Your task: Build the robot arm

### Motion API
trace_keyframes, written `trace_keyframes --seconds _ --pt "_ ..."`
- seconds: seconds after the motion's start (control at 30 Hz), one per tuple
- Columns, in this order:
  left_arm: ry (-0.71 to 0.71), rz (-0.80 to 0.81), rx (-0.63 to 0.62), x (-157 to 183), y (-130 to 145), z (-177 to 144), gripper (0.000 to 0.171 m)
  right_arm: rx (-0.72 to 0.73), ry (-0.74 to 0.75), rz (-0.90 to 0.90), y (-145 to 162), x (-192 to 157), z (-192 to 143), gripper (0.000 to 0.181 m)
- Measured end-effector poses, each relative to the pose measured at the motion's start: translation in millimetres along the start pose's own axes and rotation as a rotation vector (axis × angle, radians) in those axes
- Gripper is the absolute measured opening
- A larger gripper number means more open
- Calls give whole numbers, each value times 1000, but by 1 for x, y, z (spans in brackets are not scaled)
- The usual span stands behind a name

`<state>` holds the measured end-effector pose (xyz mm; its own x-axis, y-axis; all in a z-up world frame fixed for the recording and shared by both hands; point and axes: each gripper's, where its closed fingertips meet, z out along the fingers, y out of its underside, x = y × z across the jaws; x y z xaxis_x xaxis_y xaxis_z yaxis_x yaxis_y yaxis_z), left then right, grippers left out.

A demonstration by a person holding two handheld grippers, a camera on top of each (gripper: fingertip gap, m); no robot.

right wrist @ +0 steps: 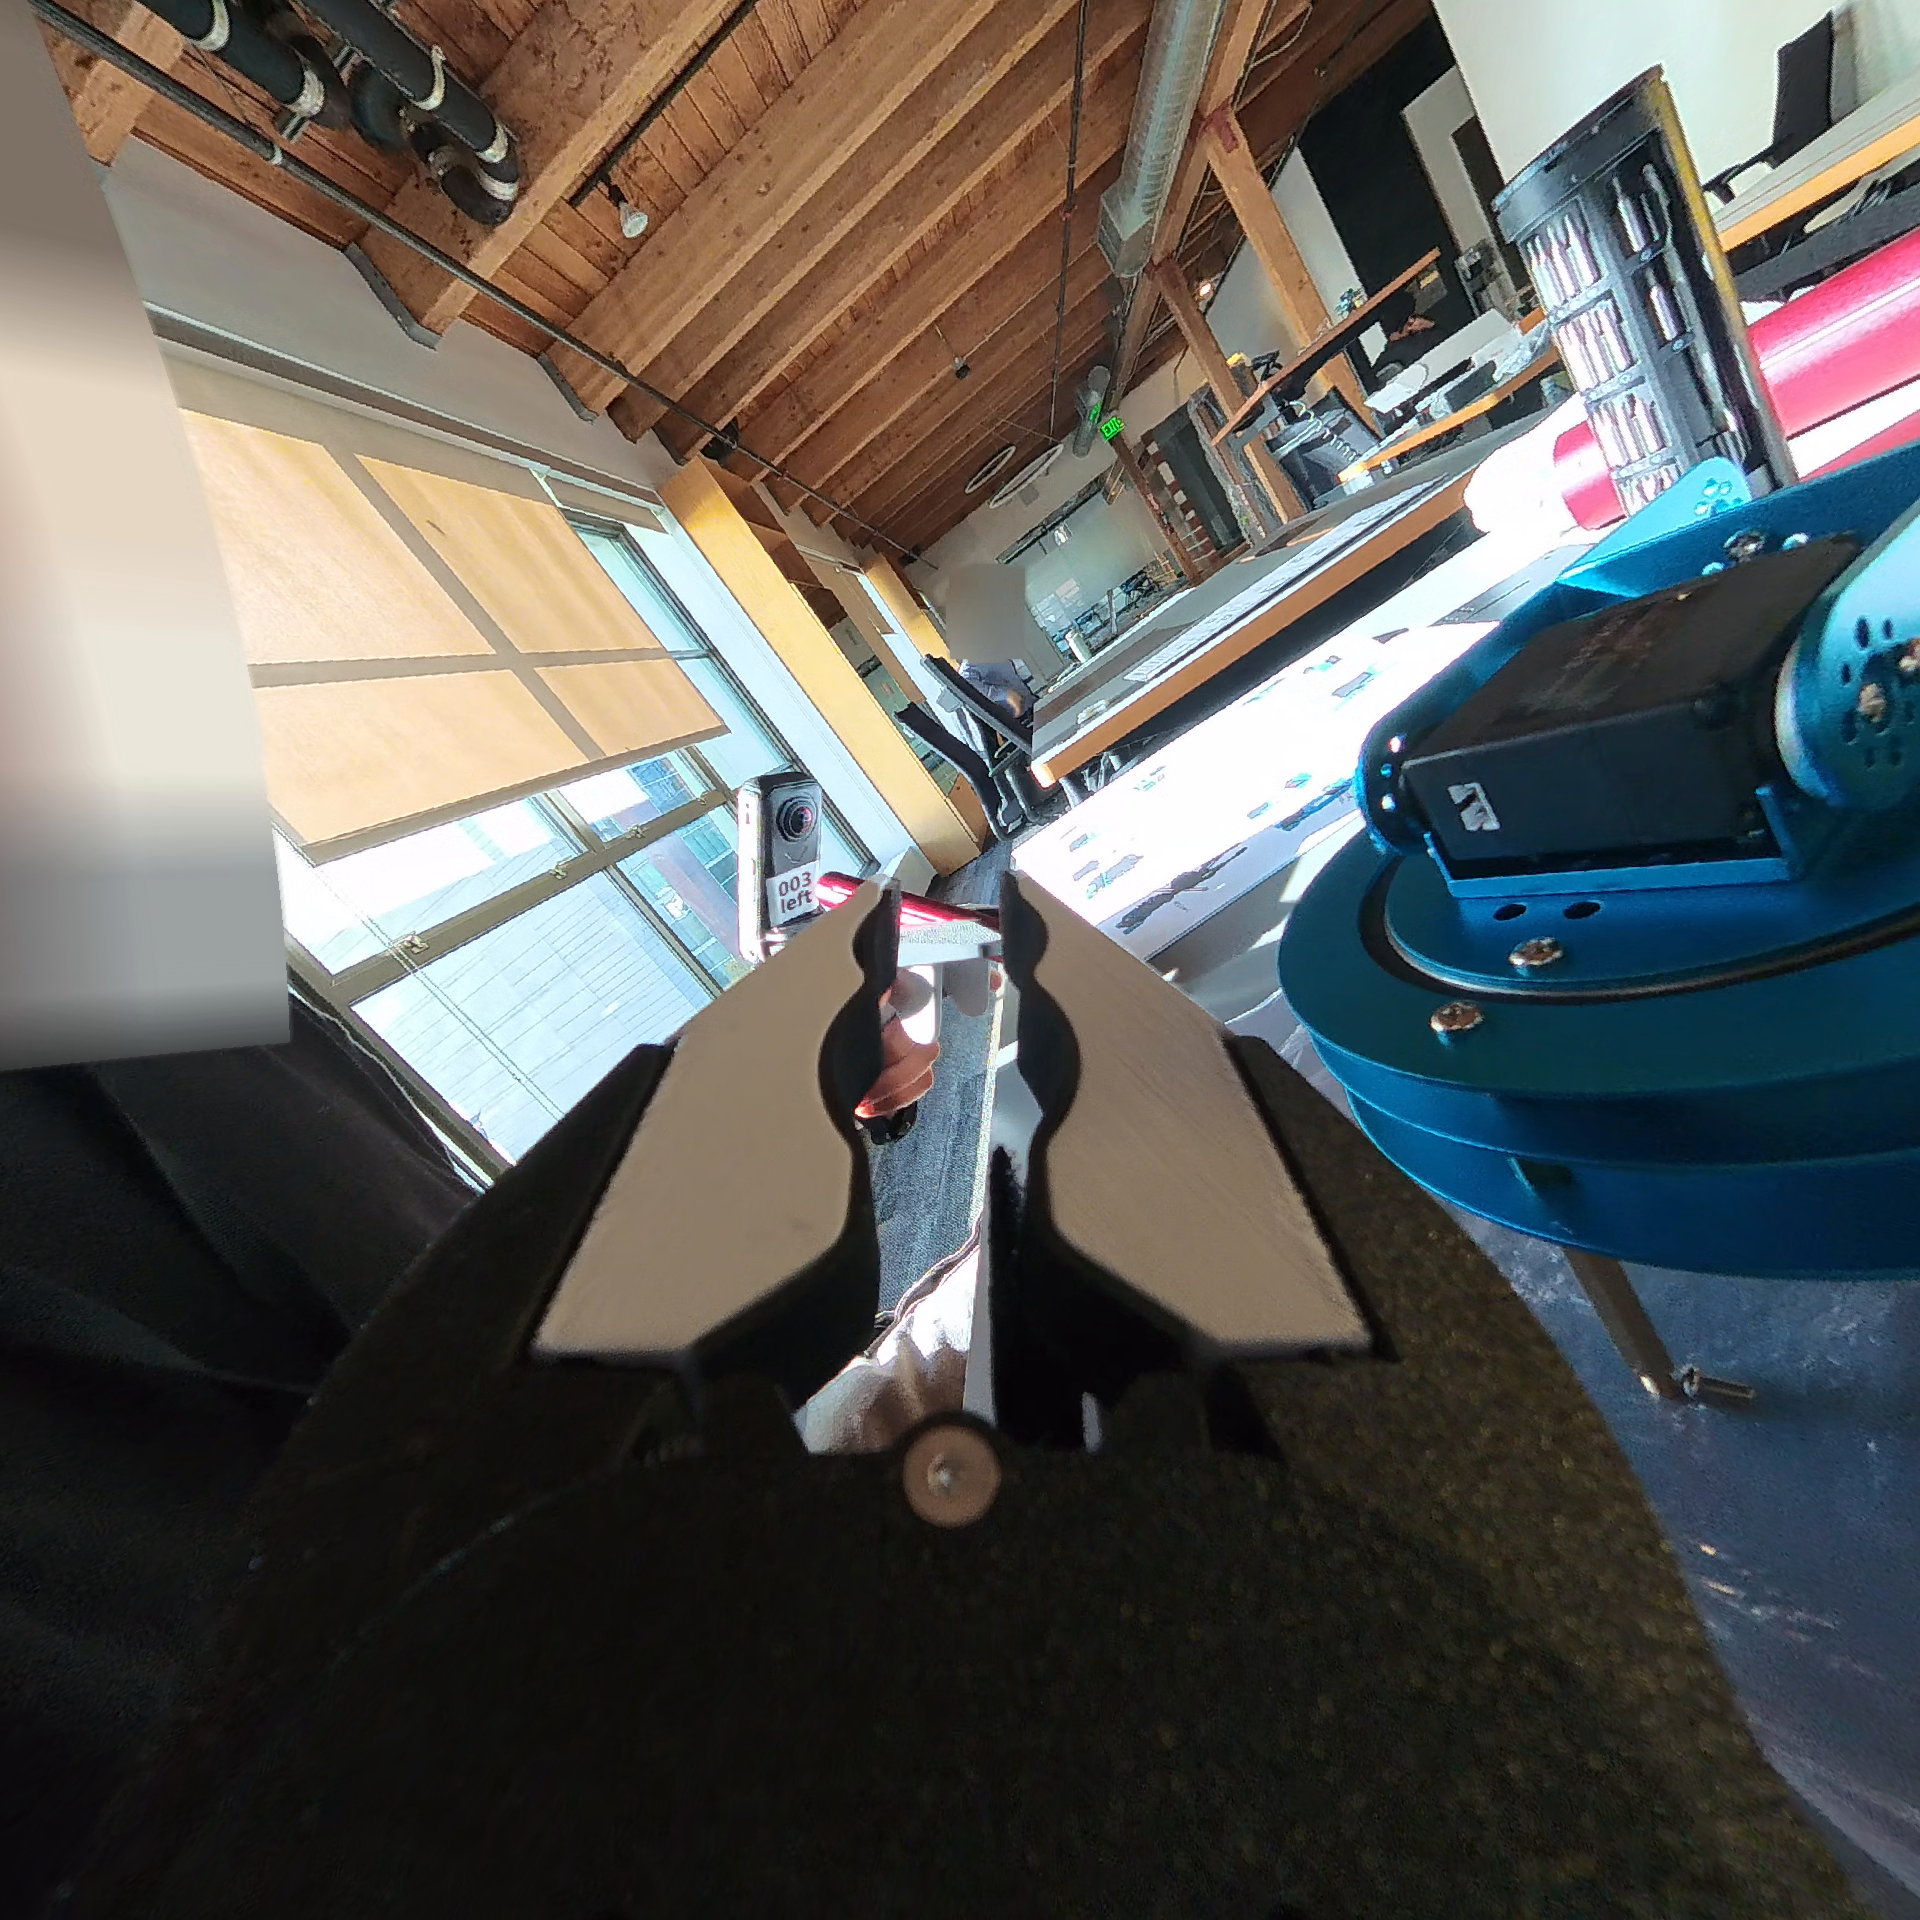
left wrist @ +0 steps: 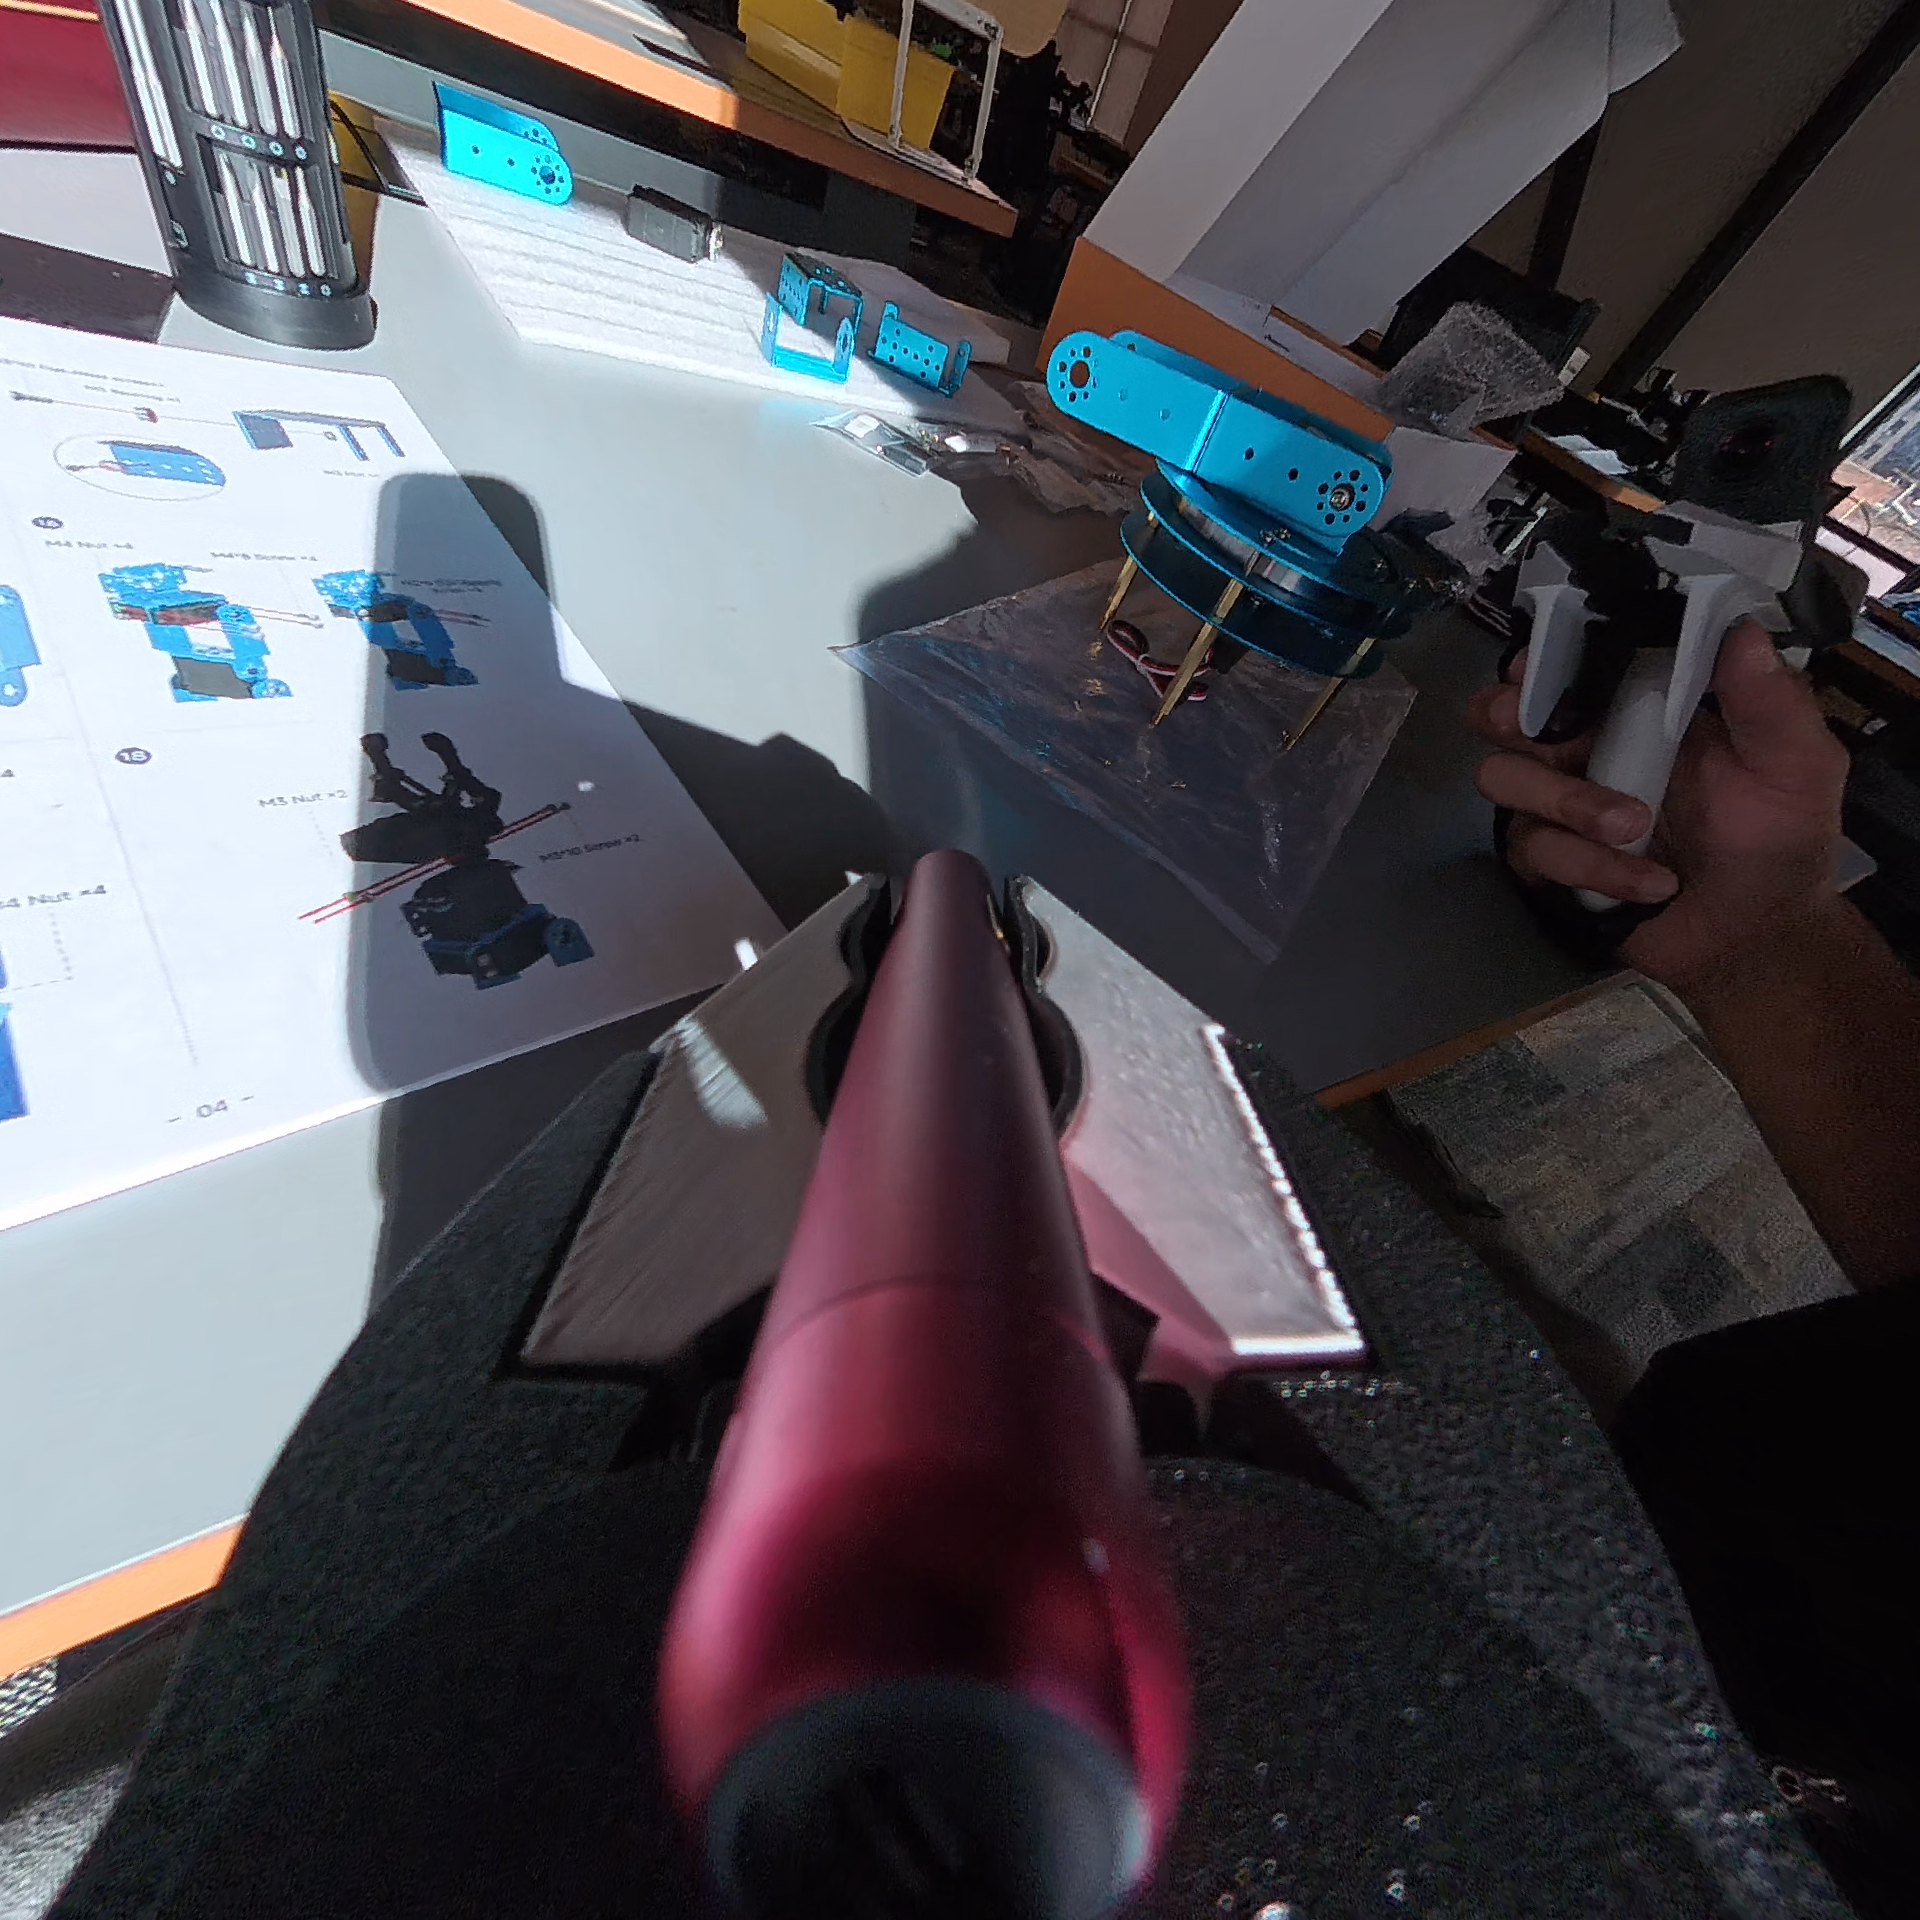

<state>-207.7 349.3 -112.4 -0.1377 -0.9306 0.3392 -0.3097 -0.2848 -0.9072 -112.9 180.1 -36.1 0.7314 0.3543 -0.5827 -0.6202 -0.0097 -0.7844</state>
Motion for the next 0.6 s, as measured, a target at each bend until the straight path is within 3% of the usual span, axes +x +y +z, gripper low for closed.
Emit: trace_keyframes --seconds 0.13,0.4,0.6 --pt "-34 25 -14 -5 -1 -2 21 -3 -4 3 1 0 1 18" --pt "64 -15 16 15 -12 -2 22 -37 30 -35 6 2 5 18" --pt "228 -72 73 52 -38 -3 22 -290 193 -287 41 14 28 24"
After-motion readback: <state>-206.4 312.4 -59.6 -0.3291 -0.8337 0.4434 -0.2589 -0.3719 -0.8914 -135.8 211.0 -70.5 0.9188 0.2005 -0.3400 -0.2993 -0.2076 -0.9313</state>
